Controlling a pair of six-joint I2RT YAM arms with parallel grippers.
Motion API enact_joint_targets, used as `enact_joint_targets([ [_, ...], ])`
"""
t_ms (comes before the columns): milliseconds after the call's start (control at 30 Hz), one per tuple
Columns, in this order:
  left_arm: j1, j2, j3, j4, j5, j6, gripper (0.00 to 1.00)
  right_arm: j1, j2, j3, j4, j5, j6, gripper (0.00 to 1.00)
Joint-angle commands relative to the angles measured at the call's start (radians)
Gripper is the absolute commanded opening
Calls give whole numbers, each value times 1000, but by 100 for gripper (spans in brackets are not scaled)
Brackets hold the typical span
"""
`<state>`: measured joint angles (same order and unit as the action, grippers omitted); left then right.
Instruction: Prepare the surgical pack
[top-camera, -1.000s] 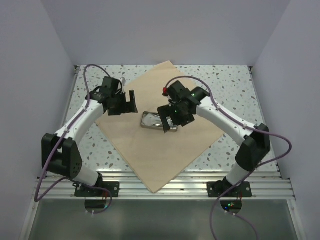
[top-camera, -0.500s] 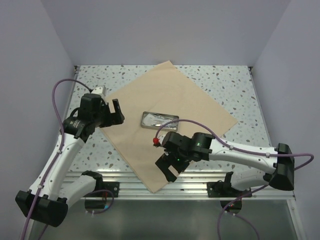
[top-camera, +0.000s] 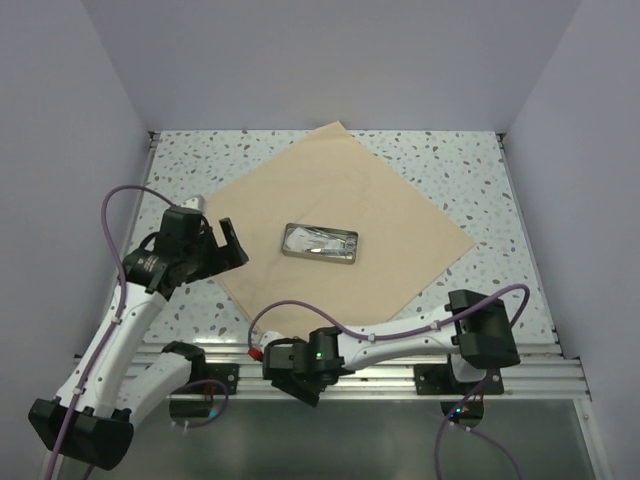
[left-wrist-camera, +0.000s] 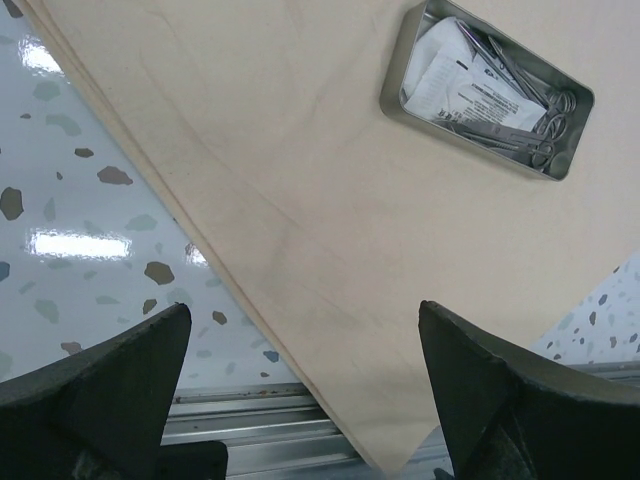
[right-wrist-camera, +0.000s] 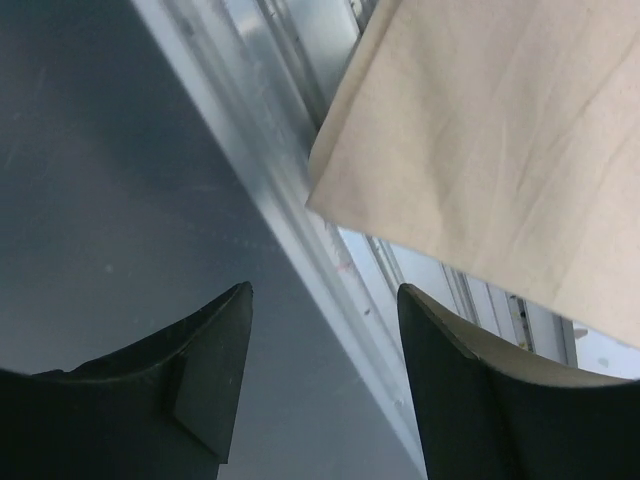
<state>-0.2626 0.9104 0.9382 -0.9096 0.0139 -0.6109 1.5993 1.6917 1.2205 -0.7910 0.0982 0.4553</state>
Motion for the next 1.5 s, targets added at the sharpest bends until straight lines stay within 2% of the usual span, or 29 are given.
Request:
enact_joint_targets([
  [0, 6, -48, 5, -49, -9, -53, 100, 10, 74, 75, 55, 139, 0, 62],
  [33, 6, -53, 8, -54, -11, -53, 100, 11, 94, 83, 59, 144, -3, 60],
  [67, 6, -64, 11, -69, -11, -55, 100, 11, 120, 102, 59, 153, -7, 52],
  [133, 6, -73, 17, -80, -11, -58, 100, 11, 138, 111, 56, 173, -4, 48],
  [400, 6, -107, 4, -100, -11, -64, 100, 10, 204, 123, 75, 163, -20, 47],
  [700, 6, -88, -6, -77, -11, -59, 100, -19, 214, 63, 99, 147, -9, 45],
  [800, 6, -79, -4, -69, -6, -59, 100, -47, 204, 37, 117, 132, -6, 28],
  [833, 6, -73, -4, -68, -6, -58, 100, -55, 197, 33, 119, 132, -7, 16],
  [1033, 6, -54, -1, -64, -11, -62, 100, -114, 129, 49, 98, 124, -27, 4],
  [1067, 6, -48, 1, -63, -11, -66, 100, -140, 103, 57, 90, 121, -30, 0],
  [1133, 6, -25, 11, -61, -11, -72, 100, -174, 73, 82, 65, 106, -53, 0],
  [1267, 6, 37, 51, -31, -48, -35, 100, -323, 39, 168, 9, 100, -104, 0],
  [1367, 6, 117, 129, 1, -55, 35, 100, -439, 57, 272, -48, 101, -165, 0],
  [1467, 6, 223, 229, 6, -130, 95, 100, -550, 129, 400, -89, 142, -237, 0],
])
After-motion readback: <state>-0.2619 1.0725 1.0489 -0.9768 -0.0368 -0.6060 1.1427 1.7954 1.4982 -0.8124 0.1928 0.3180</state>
